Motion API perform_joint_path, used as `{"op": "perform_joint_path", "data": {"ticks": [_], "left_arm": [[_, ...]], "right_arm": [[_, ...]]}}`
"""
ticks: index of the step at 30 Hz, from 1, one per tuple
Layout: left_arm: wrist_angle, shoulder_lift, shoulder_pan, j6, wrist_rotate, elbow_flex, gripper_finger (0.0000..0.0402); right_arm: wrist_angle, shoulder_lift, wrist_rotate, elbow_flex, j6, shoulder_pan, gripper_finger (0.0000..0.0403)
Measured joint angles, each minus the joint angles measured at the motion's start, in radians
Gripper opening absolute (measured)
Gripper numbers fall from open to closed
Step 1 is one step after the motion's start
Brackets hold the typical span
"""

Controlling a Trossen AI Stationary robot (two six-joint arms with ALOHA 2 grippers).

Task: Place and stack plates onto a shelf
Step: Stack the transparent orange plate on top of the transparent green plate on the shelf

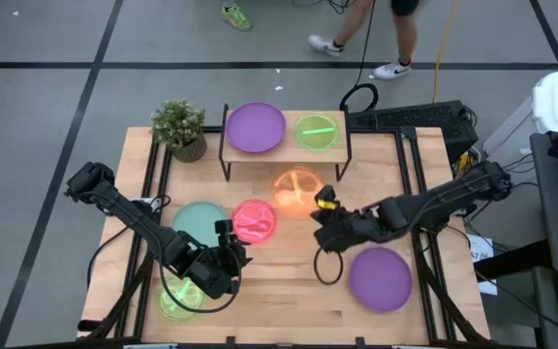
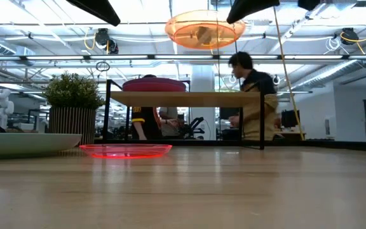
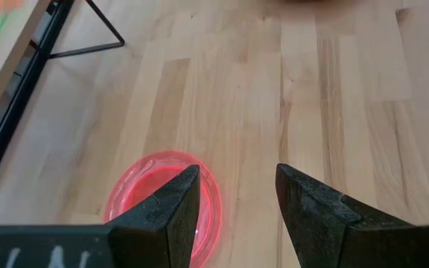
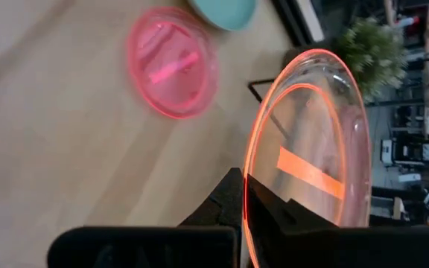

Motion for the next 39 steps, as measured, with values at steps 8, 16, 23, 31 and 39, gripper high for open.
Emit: {"op": "perform_joint_path", "data": {"ticks": [8, 16, 23, 31, 39], "left_arm": [[0.007, 0.000, 0.000, -0.010, 0.000, 0.000, 0.0181], [0.036, 0.000, 0.000, -0.003, 0.000, 0.000, 0.0181], [0.037, 0.000, 0.000, -0.007, 0.000, 0.000, 0.0181], [0.038, 0.000, 0.000, -0.013, 0.000, 0.000, 0.0181], [0.038, 0.000, -0.001, -0.013, 0.000, 0.000, 0.0181]], "right_arm": [[-0.002, -0.056, -0.078, 0.000, -0.080, -0.132, 0.0000], [-0.023, -0.056, -0.132, 0.000, -0.141, -0.264, 0.0000], [-0.022, -0.056, -0.162, 0.000, -0.168, -0.361, 0.0000], [-0.022, -0.056, -0.211, 0.000, -0.202, -0.468, 0.0000], [-0.021, -0.056, -0.238, 0.000, -0.242, -0.549, 0.0000]]}}
